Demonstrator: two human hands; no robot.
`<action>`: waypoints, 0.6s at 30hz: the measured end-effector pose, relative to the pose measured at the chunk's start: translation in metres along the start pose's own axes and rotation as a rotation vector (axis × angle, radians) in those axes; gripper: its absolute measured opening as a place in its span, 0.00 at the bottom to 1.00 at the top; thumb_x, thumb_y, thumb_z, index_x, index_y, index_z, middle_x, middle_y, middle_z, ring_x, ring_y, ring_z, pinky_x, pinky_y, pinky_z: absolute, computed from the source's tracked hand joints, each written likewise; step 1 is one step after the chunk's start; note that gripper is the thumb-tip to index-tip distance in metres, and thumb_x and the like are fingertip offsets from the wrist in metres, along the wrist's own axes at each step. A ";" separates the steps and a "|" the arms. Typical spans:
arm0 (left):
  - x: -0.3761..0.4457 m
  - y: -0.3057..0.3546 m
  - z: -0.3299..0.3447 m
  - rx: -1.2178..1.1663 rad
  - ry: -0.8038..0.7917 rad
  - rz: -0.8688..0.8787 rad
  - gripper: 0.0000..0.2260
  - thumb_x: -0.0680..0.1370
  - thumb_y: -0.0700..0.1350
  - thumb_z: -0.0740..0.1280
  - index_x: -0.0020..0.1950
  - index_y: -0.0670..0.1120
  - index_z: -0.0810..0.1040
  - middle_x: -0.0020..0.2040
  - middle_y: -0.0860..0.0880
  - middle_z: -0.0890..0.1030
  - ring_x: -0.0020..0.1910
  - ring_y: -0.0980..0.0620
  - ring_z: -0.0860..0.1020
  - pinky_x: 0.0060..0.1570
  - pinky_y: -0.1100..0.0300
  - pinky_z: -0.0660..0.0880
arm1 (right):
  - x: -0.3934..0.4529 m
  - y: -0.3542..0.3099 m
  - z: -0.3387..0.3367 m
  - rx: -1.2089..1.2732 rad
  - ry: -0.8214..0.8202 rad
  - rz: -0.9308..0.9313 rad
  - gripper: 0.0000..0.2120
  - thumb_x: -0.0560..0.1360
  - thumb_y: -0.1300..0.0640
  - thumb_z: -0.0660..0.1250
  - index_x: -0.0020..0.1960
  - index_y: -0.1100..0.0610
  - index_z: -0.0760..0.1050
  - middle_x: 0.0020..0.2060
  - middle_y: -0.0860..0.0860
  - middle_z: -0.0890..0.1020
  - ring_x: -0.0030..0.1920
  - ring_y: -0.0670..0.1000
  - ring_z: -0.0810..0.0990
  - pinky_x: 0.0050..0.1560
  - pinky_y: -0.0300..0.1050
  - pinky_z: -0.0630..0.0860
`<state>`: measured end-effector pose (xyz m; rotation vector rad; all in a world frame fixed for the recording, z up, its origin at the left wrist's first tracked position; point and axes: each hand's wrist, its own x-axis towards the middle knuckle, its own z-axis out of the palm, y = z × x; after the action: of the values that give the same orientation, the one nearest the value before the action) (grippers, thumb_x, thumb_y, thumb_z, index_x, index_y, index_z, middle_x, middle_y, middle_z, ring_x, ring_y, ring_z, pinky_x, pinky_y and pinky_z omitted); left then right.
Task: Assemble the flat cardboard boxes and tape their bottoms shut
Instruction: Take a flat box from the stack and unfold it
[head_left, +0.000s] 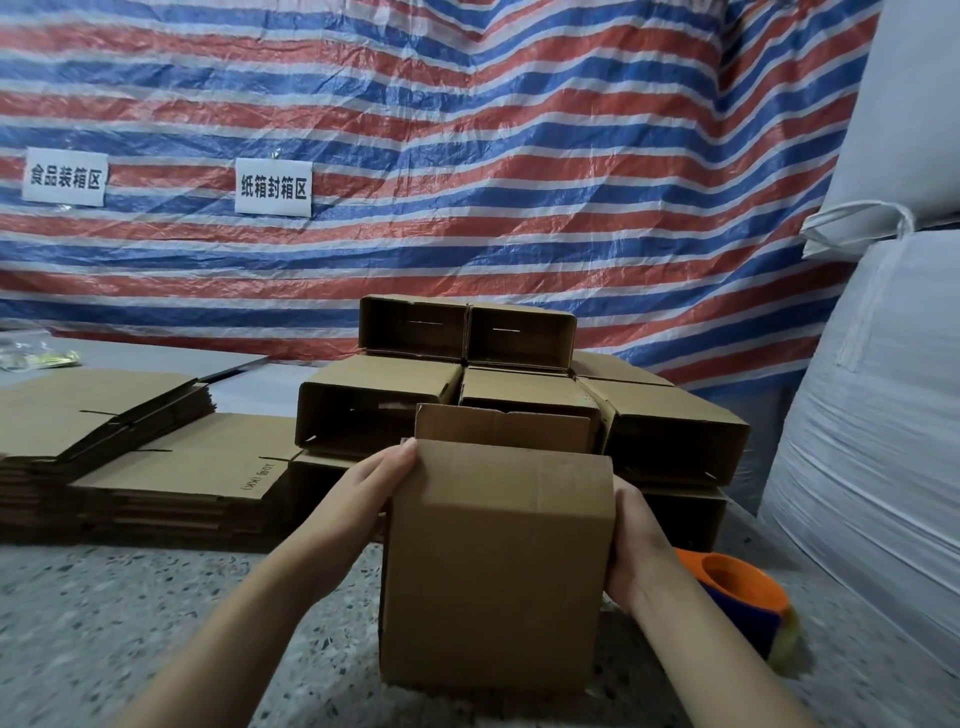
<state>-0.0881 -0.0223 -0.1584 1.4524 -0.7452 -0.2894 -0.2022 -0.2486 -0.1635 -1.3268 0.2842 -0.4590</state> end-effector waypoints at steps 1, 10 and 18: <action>0.000 0.000 0.001 0.005 0.022 0.004 0.20 0.69 0.71 0.66 0.52 0.60 0.84 0.51 0.51 0.85 0.53 0.48 0.82 0.55 0.50 0.77 | -0.001 -0.001 0.001 0.014 0.000 0.007 0.18 0.83 0.47 0.56 0.55 0.58 0.80 0.38 0.55 0.86 0.36 0.53 0.85 0.32 0.45 0.80; 0.000 -0.001 0.013 -0.006 0.122 -0.009 0.10 0.81 0.48 0.62 0.50 0.59 0.82 0.55 0.47 0.78 0.49 0.47 0.77 0.41 0.57 0.74 | -0.006 -0.003 0.002 0.135 -0.064 0.045 0.30 0.77 0.31 0.56 0.59 0.53 0.81 0.53 0.59 0.86 0.50 0.57 0.87 0.45 0.51 0.80; 0.009 0.005 -0.004 -0.004 -0.014 0.128 0.33 0.77 0.39 0.68 0.76 0.60 0.59 0.70 0.64 0.66 0.67 0.65 0.66 0.64 0.61 0.66 | -0.002 -0.015 -0.013 -0.063 -0.211 -0.072 0.44 0.69 0.49 0.75 0.79 0.40 0.58 0.69 0.51 0.76 0.59 0.55 0.83 0.53 0.50 0.80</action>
<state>-0.0801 -0.0242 -0.1504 1.3934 -0.8448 -0.2024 -0.2123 -0.2617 -0.1517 -1.4380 0.0758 -0.3690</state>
